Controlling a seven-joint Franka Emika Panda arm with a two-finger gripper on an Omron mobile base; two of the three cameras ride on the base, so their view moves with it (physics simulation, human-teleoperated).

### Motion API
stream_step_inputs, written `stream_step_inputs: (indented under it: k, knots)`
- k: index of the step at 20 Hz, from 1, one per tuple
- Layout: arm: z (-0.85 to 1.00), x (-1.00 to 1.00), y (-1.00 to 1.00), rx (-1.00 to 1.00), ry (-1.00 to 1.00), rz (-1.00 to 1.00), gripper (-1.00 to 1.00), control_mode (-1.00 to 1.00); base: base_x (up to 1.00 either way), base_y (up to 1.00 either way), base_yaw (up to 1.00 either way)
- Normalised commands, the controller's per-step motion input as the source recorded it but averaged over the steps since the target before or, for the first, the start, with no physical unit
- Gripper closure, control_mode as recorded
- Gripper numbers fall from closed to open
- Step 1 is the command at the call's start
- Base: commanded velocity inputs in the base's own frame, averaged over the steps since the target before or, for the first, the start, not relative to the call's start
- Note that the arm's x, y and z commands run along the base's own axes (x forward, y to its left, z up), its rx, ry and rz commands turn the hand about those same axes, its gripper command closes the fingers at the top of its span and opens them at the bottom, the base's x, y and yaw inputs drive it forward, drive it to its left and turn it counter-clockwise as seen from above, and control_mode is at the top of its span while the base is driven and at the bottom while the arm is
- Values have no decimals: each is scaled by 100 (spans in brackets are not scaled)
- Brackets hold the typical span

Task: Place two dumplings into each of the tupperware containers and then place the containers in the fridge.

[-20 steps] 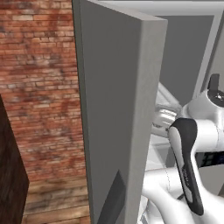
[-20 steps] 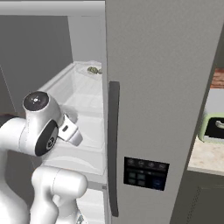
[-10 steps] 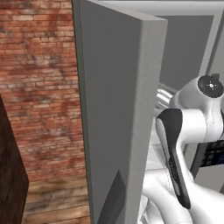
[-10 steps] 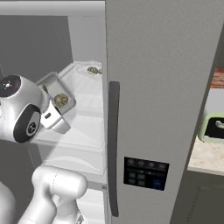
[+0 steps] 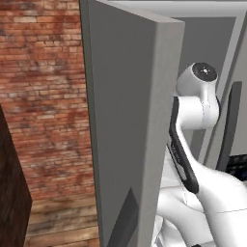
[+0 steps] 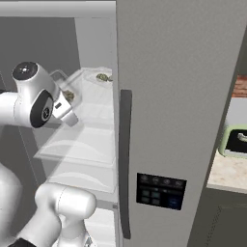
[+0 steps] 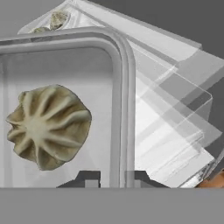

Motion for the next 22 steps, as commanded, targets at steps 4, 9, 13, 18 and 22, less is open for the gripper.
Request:
stream_step_inputs:
  k: [4,9,13,18,22]
  knots:
    - [-14,94,1,0,2,4,100,-100,0,0,0]
    - [-55,92,0,0,1,2,100,-100,0,0,0]
    - [-52,85,0,0,0,2,100,-100,0,0,0]
    - [-46,80,0,0,0,1,100,-100,0,0,0]
    - [-45,56,5,0,0,1,100,-100,0,0,0]
